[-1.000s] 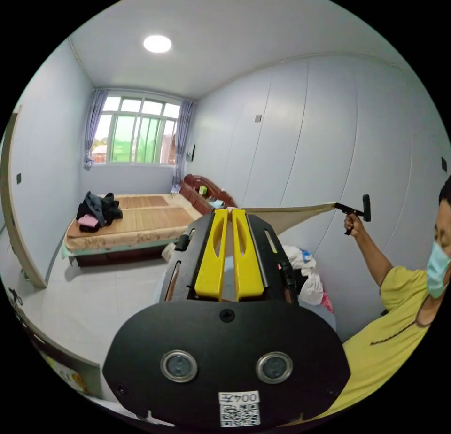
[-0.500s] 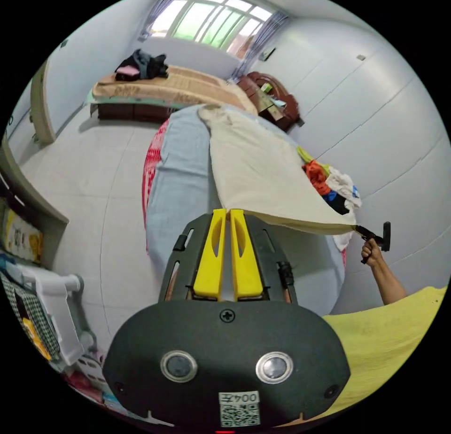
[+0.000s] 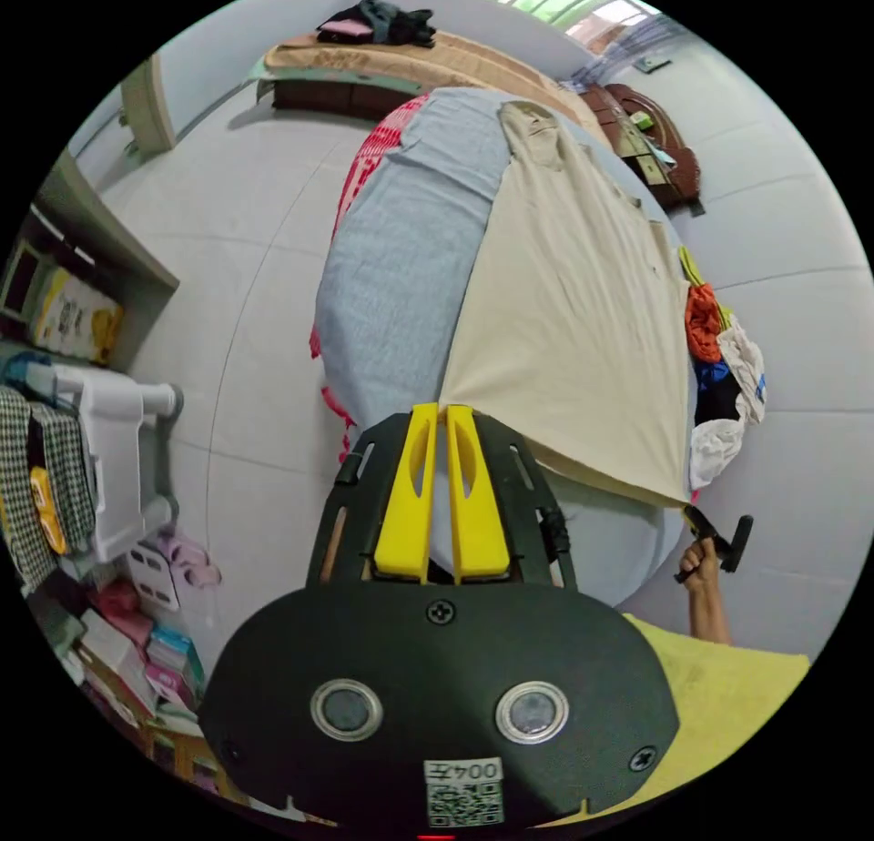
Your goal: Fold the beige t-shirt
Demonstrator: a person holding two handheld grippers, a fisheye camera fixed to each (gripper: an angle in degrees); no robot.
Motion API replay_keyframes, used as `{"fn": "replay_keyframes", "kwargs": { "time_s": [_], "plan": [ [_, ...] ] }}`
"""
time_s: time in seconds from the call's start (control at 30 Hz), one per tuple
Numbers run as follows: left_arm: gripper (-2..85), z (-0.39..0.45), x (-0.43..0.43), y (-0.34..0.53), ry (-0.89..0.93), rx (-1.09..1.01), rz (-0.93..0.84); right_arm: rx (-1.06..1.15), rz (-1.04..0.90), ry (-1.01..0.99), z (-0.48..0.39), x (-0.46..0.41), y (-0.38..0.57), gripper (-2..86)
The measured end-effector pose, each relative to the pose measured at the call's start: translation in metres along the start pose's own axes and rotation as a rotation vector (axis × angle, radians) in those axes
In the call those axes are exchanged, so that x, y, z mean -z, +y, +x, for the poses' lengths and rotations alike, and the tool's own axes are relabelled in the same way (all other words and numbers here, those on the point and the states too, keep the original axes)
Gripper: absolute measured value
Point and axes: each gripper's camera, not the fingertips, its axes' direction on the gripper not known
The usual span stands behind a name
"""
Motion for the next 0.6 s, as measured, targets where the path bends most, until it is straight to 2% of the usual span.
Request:
{"fn": "replay_keyframes", "kwargs": {
  "time_s": [0.17, 0.33, 0.47, 0.6],
  "plan": [
    [1.4, -0.008, 0.013, 0.001, 0.034, 0.151, -0.048, -0.046, -0.055, 0.018, 0.018, -0.03, 0.023, 0.0],
    [0.4, 0.0, 0.076, 0.023, 0.074, 0.221, -0.022, -0.09, -0.038, -0.036, 0.037, -0.031, 0.055, 3.1],
    [0.3, 0.07, 0.174, 0.053, 0.14, 0.124, 0.117, -0.152, 0.041, -0.077, 0.055, -0.016, 0.097, 9.4],
    [0.4, 0.159, 0.268, 0.093, 0.197, -0.084, 0.295, -0.198, 0.142, -0.115, 0.062, 0.002, 0.136, 8.7]
  ]
}}
